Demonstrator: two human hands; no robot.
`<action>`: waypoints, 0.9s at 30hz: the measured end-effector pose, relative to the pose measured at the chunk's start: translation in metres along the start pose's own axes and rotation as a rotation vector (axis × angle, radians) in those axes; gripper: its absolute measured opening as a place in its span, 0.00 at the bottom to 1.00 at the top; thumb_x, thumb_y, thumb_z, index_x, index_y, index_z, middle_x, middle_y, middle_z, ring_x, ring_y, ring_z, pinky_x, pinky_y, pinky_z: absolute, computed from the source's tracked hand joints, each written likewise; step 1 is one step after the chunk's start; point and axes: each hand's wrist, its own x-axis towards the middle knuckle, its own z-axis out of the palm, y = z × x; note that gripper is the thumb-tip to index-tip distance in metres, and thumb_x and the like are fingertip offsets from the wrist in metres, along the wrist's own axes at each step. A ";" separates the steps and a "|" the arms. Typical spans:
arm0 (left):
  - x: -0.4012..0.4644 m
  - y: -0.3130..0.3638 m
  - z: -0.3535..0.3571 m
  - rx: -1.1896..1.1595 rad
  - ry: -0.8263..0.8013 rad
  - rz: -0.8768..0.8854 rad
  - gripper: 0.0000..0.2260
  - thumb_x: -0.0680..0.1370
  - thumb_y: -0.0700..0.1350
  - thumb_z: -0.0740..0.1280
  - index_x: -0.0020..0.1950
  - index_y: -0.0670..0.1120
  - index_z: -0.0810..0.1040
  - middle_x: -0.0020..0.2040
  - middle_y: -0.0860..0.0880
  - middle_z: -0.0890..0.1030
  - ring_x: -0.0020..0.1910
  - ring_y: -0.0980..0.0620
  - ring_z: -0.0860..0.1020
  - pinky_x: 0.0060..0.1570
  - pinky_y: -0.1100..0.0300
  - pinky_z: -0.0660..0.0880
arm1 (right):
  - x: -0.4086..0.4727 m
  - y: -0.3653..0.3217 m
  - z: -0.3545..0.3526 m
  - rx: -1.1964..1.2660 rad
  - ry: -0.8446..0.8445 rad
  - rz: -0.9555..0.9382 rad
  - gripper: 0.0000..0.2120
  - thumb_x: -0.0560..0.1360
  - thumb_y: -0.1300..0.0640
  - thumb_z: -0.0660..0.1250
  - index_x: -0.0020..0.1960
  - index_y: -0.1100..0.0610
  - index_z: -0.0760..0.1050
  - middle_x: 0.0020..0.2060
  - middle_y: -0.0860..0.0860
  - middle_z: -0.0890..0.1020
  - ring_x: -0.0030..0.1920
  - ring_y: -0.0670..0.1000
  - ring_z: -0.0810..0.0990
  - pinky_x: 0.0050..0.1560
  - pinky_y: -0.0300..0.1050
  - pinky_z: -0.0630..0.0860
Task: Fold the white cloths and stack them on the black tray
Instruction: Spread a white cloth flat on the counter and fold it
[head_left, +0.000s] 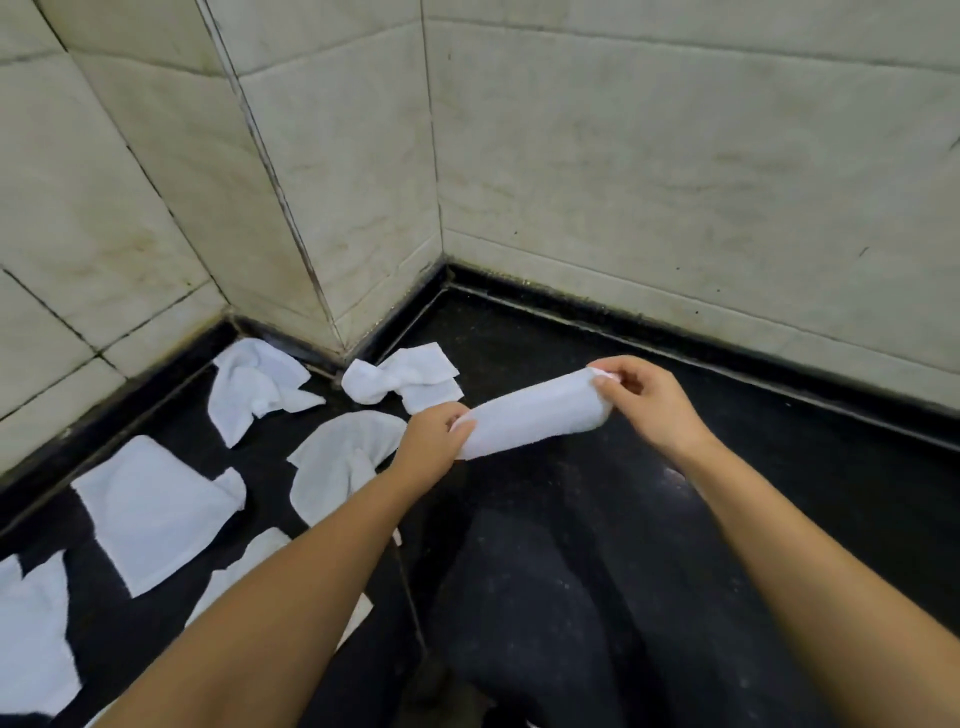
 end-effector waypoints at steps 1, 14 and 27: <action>-0.005 0.004 -0.005 -0.060 0.016 -0.013 0.05 0.78 0.42 0.64 0.42 0.46 0.77 0.39 0.50 0.78 0.40 0.52 0.74 0.37 0.65 0.66 | -0.007 -0.003 -0.007 0.016 -0.002 0.002 0.08 0.77 0.61 0.65 0.55 0.54 0.78 0.47 0.46 0.80 0.47 0.43 0.77 0.45 0.23 0.72; -0.029 0.085 -0.032 -0.729 0.072 -0.174 0.06 0.79 0.43 0.64 0.49 0.45 0.80 0.48 0.44 0.81 0.49 0.48 0.78 0.48 0.54 0.73 | -0.057 -0.024 -0.051 -0.007 0.403 0.108 0.20 0.80 0.52 0.59 0.31 0.57 0.66 0.28 0.52 0.66 0.30 0.47 0.63 0.36 0.44 0.60; -0.115 0.008 0.023 -0.616 -0.366 -0.316 0.06 0.78 0.40 0.65 0.50 0.42 0.80 0.47 0.46 0.82 0.48 0.51 0.80 0.51 0.61 0.79 | -0.173 0.067 -0.021 -0.090 0.215 0.313 0.19 0.80 0.55 0.60 0.32 0.61 0.71 0.28 0.51 0.73 0.31 0.48 0.69 0.33 0.40 0.65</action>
